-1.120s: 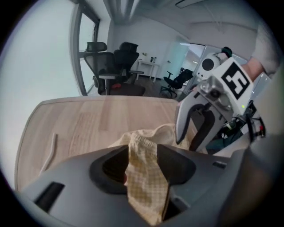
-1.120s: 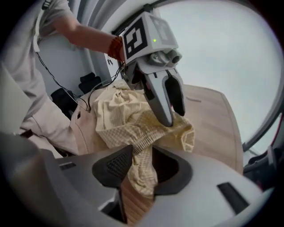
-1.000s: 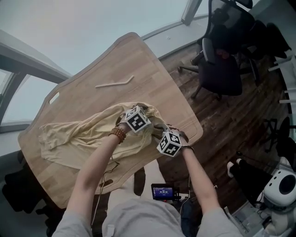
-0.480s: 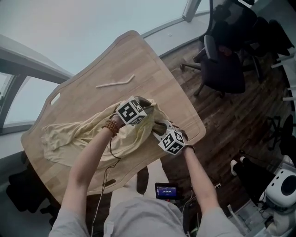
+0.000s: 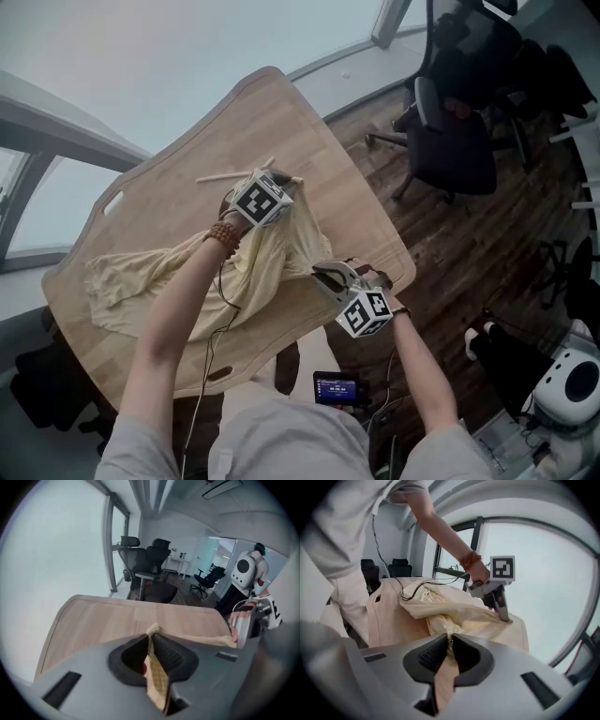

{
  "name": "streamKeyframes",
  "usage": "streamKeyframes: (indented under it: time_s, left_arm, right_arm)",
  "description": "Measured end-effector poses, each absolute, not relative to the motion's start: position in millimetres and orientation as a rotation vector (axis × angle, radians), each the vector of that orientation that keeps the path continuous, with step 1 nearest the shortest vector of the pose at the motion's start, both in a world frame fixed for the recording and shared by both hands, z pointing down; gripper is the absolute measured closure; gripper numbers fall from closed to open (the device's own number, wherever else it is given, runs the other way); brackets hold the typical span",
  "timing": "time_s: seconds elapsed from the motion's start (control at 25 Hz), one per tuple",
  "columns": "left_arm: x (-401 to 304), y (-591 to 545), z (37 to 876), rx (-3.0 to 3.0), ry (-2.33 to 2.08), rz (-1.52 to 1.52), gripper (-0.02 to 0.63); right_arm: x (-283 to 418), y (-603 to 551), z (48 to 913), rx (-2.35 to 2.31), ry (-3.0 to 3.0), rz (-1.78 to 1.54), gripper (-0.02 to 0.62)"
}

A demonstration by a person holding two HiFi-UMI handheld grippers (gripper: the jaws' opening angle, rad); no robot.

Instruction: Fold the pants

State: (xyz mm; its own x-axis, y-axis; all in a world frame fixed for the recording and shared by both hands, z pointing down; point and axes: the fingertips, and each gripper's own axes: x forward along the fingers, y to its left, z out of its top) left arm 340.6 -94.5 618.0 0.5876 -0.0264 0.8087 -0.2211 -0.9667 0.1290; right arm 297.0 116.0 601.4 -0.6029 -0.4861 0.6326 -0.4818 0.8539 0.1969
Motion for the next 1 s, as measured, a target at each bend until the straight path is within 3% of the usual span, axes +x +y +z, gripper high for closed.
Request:
streamKeyframes:
  time_s: [0.12,0.2,0.28,0.4,0.52,0.68,0.76,0.8,0.84,1.0]
  left_arm:
    - [341.3,-110.1,621.5,2.598,-0.272,1.217,0.553]
    - [336.0,-114.0,611.3,2.607,-0.261,1.085,0.472]
    - [316.8,-114.1,604.8,2.61,-0.237,1.042,0.466]
    - [263.4,-99.8,625.6,2.604,-0.142,1.258,0.465]
    - [205.7,-70.5,662.9,2.512,-0.025,1.484,0.422]
    - [167.5,-44.2,696.2,2.421,-0.061,1.573,0.394]
    - [167.4,-49.4,699.8,2.457,-0.167,1.57,0.464]
    - [168.2,-55.0,697.4,2.481,-0.221,1.561,0.5]
    - [167.6,-60.8,693.0,2.508,-0.264,1.554,0.579]
    - [145.3,-81.5,667.9,2.578,-0.367,1.535,0.586]
  right_arm:
    - [345.3,127.0,616.5,0.688,-2.213,-0.042,0.561]
    - [382.9,134.3,644.9,0.666,-2.109,0.037,0.548]
    - [405.0,138.8,652.3,0.668,-2.096,0.174,0.471]
    - [394.9,122.0,614.3,0.778,-2.273,0.443,0.397]
    - [366.7,83.5,606.2,0.889,-2.312,0.567,0.424]
    - [341.6,61.4,663.5,0.873,-2.144,0.813,0.423]
    - [337.3,65.9,685.1,0.853,-2.06,0.844,0.426]
    - [335.5,66.2,689.6,0.854,-2.036,0.821,0.456]
    - [333.3,65.4,690.3,0.856,-2.025,0.786,0.512]
    - [334.9,57.6,650.2,0.931,-2.108,0.693,0.525]
